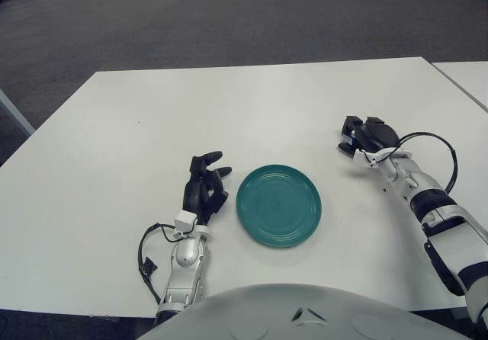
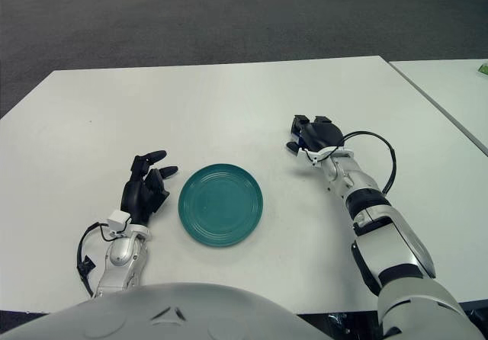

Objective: Put the gum into the plate.

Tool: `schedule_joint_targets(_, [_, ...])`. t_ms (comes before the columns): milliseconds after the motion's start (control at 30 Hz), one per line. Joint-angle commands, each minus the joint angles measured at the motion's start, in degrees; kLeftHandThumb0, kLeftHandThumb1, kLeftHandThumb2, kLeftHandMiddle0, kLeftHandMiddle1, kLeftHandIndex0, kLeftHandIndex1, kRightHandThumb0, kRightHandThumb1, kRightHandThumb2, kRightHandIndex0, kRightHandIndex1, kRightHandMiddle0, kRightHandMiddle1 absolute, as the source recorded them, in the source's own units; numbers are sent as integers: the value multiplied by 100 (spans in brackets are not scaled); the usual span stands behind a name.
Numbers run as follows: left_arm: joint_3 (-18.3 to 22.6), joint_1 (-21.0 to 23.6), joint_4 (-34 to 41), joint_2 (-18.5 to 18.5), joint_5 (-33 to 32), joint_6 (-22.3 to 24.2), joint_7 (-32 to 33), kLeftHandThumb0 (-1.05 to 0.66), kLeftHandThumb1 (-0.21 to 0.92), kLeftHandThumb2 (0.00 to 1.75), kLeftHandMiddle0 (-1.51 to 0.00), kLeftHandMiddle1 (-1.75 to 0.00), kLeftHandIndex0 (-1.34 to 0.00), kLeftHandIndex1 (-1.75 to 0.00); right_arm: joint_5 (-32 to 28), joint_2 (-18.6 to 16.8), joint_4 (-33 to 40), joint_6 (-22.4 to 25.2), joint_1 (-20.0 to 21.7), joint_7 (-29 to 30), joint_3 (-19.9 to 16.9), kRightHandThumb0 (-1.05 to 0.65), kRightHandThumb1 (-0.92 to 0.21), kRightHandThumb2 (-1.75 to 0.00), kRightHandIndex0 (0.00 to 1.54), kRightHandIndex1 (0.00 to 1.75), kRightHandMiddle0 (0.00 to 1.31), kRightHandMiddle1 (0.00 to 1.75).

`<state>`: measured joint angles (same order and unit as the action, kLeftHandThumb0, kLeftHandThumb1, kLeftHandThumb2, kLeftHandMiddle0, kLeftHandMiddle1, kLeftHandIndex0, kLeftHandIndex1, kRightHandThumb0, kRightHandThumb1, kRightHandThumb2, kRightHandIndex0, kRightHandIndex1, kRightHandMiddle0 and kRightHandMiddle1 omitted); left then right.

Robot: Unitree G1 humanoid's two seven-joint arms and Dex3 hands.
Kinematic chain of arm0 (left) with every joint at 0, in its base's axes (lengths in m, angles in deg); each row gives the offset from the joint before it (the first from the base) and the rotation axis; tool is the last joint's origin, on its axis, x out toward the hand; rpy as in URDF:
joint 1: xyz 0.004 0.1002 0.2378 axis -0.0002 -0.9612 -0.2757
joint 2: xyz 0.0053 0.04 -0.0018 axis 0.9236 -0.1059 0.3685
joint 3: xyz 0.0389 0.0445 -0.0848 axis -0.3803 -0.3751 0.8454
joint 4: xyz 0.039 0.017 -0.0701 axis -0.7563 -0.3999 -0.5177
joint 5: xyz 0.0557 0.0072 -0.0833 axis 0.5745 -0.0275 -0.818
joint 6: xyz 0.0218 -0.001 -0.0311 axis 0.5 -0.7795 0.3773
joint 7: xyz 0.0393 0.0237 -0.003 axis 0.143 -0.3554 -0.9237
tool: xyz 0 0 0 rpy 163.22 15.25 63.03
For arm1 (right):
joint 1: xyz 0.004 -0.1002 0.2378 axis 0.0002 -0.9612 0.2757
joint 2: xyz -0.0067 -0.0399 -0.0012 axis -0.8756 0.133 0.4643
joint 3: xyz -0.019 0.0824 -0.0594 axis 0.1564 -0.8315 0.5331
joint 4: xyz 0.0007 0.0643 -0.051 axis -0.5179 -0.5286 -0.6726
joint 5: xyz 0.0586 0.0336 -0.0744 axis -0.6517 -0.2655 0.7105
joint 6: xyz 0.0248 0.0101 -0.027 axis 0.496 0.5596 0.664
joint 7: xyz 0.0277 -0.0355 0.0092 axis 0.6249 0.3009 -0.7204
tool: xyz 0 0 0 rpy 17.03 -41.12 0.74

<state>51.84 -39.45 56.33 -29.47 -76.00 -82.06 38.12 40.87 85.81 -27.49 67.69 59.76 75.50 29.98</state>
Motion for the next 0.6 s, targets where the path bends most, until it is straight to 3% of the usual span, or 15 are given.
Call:
schedule_joint_targets(0, [67,-5,-232,-30,-41,179,-42,-81,92,87,-40,-113,-7,-129,35,-83,-265,-105,-184,-96,159,-52,-92,-73,105,175,85,175])
schedule_joint_targets(567, [171,159,-336,-21,-14,173,-29,-83,92,86,-38,-116,-11,-139,-138,53,-38,-596,-231,225,65,-49,-92,-70,115,175,93,175])
